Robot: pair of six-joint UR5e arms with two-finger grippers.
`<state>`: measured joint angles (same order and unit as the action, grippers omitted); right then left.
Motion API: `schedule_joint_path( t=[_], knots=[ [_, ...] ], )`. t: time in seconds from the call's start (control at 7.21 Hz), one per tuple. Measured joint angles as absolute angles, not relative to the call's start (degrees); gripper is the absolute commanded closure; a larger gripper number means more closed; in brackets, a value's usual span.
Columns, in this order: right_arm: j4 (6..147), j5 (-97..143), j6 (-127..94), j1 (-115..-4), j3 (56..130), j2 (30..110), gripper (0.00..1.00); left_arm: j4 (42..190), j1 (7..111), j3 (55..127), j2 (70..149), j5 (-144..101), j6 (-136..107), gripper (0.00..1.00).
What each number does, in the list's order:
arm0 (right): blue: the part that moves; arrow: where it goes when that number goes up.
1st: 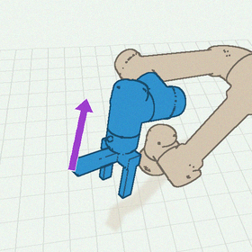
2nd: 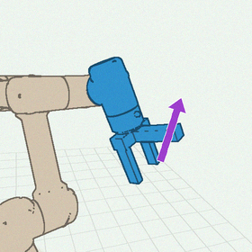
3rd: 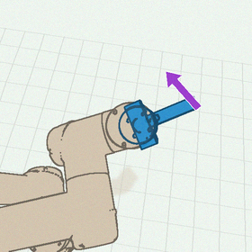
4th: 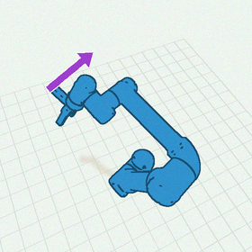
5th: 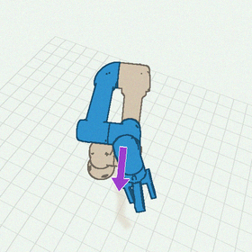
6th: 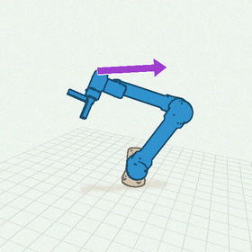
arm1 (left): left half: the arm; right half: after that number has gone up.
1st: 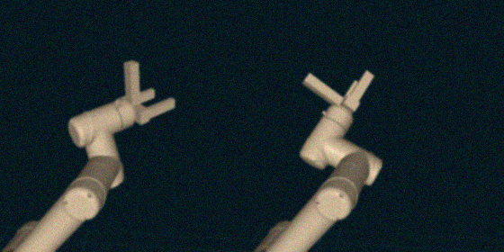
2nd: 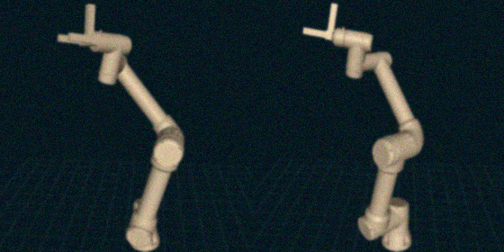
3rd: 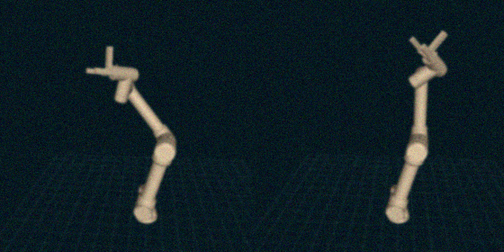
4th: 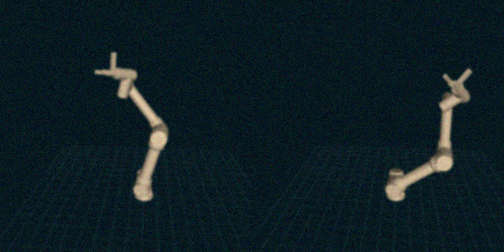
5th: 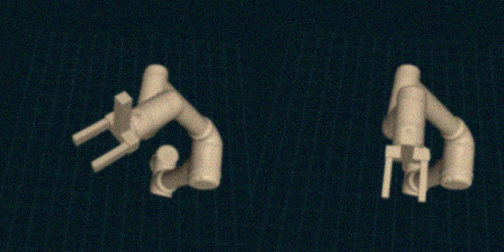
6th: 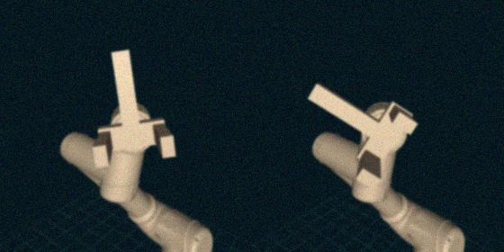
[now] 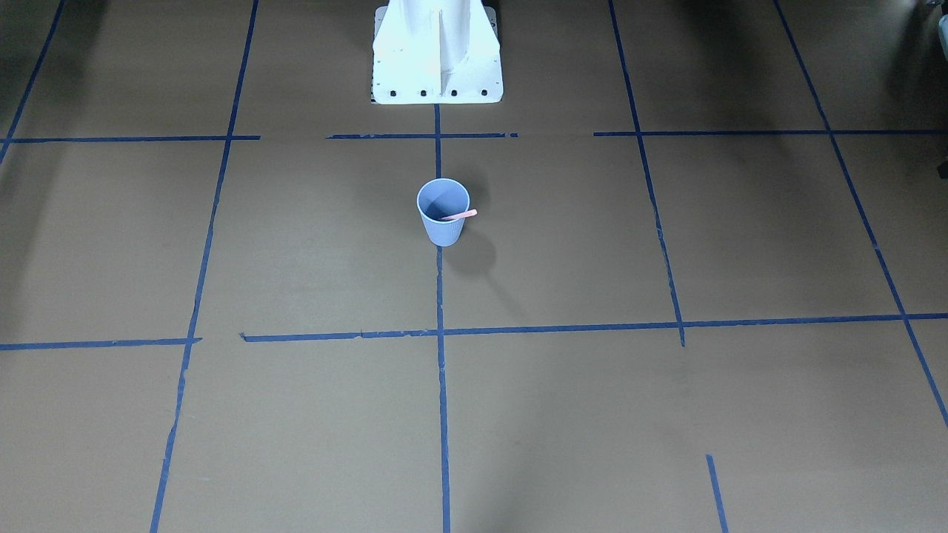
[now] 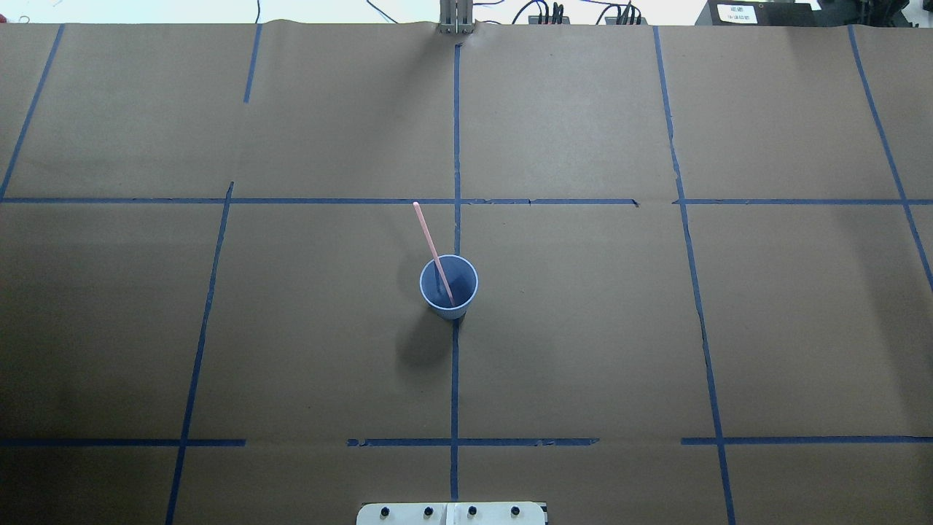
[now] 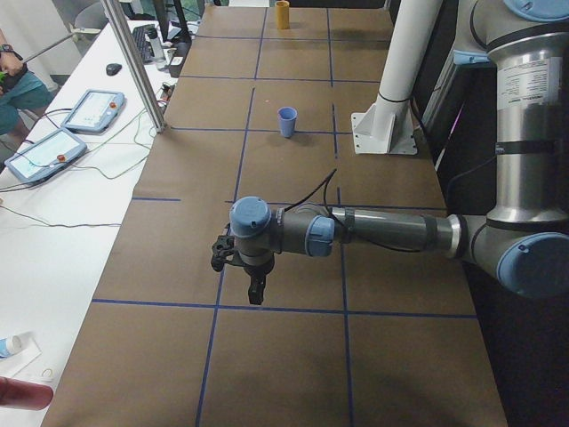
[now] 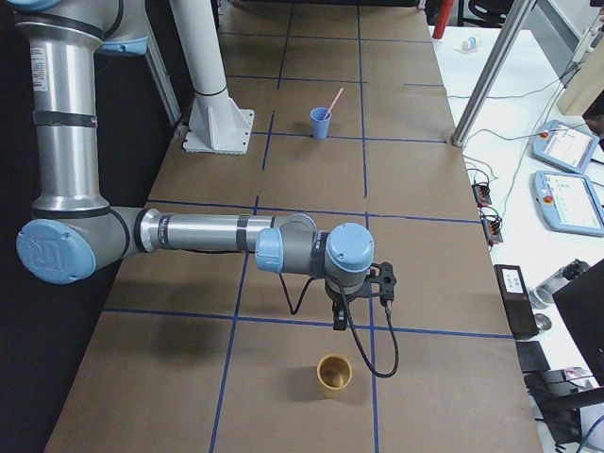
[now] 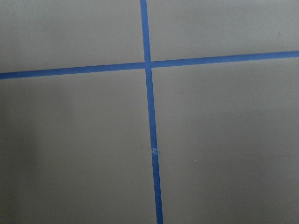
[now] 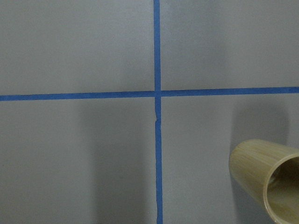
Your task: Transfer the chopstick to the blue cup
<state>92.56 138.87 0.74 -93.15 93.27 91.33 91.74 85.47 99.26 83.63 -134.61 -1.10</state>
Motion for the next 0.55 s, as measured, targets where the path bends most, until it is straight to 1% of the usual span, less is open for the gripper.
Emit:
schedule_joint_path(
  t=[0.55],
  knots=[
    [92.5,138.8,0.6,-93.2,92.9,91.3,0.00,88.6,88.8,99.4,84.2,-134.4,0.4,0.00]
  ],
)
